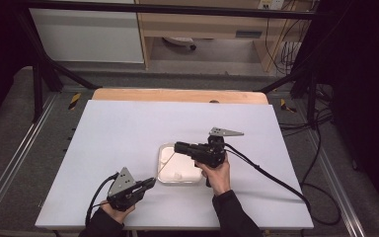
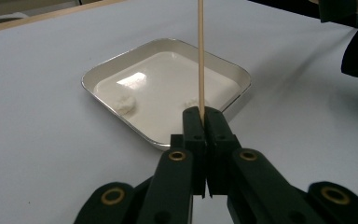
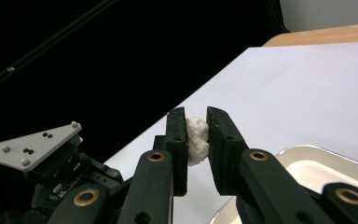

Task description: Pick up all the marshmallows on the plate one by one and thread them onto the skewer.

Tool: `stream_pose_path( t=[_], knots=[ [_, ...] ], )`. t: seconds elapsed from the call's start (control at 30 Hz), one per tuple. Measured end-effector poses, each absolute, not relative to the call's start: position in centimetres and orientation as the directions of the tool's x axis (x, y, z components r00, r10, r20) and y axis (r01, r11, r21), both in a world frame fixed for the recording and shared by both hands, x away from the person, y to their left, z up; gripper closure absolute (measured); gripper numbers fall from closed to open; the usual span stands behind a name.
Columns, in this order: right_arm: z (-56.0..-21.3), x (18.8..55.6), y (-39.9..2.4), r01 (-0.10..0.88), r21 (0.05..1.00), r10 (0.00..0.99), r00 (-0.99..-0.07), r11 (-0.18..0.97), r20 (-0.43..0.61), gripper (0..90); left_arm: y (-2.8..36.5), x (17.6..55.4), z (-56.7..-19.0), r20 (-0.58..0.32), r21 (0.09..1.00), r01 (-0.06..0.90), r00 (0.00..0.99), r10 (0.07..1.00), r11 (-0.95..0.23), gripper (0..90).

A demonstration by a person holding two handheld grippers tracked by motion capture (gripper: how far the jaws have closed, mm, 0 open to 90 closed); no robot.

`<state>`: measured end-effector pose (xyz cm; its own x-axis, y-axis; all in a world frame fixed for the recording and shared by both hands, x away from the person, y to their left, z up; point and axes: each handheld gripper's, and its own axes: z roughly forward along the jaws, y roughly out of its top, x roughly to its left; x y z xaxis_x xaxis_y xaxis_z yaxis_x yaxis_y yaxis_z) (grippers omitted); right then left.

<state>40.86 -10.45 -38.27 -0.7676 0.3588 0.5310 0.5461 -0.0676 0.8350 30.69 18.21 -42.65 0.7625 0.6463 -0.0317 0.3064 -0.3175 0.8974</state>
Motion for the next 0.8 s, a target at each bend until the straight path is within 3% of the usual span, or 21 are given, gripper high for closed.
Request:
stream_pose_path(
  t=[0.8],
  knots=[
    [-38.9, 40.21, -9.81, 0.551, 0.822, 0.298, -0.767, -0.147, 0.568, 82.0, 17.51, 30.37, -42.7, -0.042, 0.908, 0.304, 0.751, 0.659, -0.289, 88.7]
  ],
)
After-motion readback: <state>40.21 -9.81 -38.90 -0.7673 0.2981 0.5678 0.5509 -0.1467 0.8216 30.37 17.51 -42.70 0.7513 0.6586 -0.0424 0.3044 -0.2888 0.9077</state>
